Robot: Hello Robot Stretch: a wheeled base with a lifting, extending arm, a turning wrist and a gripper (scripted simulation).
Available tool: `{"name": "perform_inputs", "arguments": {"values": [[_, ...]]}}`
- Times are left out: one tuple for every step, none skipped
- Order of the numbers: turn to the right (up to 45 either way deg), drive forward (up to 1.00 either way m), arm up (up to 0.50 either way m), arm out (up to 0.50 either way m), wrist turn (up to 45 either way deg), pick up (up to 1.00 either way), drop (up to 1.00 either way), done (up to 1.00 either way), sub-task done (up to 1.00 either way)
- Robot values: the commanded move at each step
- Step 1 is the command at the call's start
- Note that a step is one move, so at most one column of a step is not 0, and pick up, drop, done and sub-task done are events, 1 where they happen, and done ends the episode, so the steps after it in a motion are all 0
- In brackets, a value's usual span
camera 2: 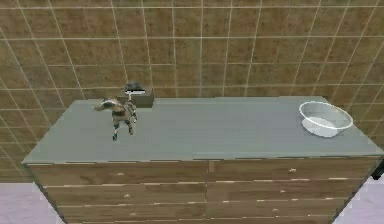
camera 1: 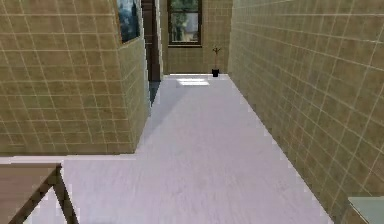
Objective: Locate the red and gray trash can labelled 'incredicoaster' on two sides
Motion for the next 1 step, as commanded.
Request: {"name": "perform_inputs", "arguments": {"values": [[0.0, 1.0, 0.0, 0.0, 0.0, 0.0, 0.0, 0.0, 0.0]]}}
